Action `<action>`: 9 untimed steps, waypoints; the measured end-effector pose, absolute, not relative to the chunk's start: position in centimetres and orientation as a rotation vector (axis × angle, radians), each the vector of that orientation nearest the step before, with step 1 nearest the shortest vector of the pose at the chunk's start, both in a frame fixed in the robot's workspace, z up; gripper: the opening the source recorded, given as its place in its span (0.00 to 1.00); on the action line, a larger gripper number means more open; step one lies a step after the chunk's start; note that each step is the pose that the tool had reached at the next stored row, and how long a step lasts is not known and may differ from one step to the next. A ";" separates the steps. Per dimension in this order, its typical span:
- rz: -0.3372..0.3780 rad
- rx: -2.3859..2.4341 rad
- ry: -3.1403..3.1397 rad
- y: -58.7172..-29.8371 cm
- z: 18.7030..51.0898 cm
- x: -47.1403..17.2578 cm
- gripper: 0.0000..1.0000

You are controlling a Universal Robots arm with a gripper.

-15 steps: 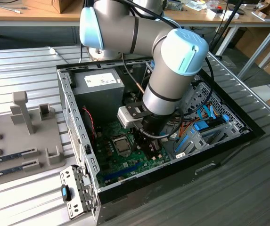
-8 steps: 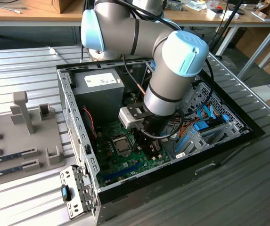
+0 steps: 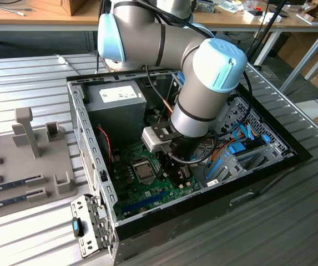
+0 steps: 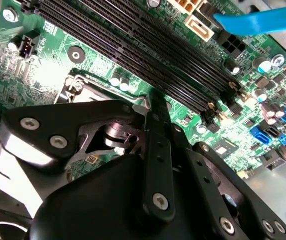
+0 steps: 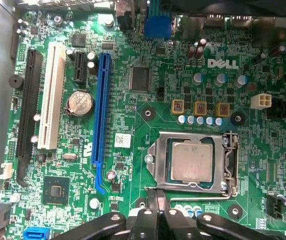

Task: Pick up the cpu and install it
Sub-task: 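Install the first cpu locking lever, then install the second cpu locking lever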

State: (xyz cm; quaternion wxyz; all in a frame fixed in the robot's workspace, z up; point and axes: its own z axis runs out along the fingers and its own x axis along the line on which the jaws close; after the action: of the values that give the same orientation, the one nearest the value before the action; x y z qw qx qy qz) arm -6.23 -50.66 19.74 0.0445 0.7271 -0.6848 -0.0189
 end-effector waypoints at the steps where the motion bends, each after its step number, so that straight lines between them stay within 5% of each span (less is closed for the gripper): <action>1: -0.066 2.226 -2.096 -50.7 19.8 -6.2 0.11; 9: -0.127 2.257 -2.120 -50.7 21.5 -6.2 0.11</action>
State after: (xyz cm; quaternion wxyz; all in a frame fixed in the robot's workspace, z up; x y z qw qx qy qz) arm -6.24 -50.66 21.52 0.0213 0.7281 -0.6840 -0.0408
